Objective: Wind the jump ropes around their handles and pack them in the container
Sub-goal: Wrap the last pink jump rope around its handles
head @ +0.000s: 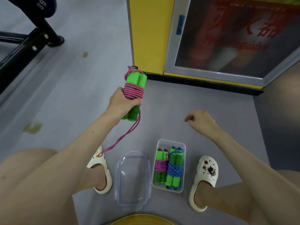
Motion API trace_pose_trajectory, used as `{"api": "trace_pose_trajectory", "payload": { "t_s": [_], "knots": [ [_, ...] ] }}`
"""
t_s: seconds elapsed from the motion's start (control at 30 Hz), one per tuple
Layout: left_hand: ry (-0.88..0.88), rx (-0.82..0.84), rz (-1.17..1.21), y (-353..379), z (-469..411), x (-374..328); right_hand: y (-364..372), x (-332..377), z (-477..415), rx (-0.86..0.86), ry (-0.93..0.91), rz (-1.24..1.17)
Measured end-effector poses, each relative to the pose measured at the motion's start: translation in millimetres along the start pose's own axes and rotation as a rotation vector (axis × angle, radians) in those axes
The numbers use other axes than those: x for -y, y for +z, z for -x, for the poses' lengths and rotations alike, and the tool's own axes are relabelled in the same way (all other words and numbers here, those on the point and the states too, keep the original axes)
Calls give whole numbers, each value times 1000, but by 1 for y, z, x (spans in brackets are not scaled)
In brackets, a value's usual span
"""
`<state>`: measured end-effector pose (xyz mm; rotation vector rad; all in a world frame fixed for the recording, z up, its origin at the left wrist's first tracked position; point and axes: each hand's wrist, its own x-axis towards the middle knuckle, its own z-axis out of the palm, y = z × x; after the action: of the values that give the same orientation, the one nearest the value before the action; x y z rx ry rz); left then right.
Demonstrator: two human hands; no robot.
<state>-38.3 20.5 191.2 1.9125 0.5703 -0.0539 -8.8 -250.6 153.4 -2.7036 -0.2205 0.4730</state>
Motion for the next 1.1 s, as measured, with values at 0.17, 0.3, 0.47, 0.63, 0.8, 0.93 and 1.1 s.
{"api": "trace_pose_trajectory", "payload": {
  "t_s": [0.17, 0.3, 0.47, 0.63, 0.8, 0.93, 1.1],
  "knots": [
    [-71, 142, 106, 20, 11, -11, -1, 31, 4, 167, -28, -389],
    [-118, 281, 188, 35, 23, -20, 1, 55, 9, 325, -64, -605],
    [-96, 314, 213, 43, 22, -23, -2, 61, 11, 316, -65, -701],
    [25, 189, 11, 51, 20, -13, -3, 62, 13, 139, -207, -466],
    [281, 85, -310, 50, 23, -8, -3, 63, 12, 159, -80, -362],
    [370, 150, -488, 55, 26, -1, -6, 62, 11, 219, 62, -623],
    [462, 244, -531, 58, 26, 0, -8, 62, 11, 233, 105, -734]
  ]
}}
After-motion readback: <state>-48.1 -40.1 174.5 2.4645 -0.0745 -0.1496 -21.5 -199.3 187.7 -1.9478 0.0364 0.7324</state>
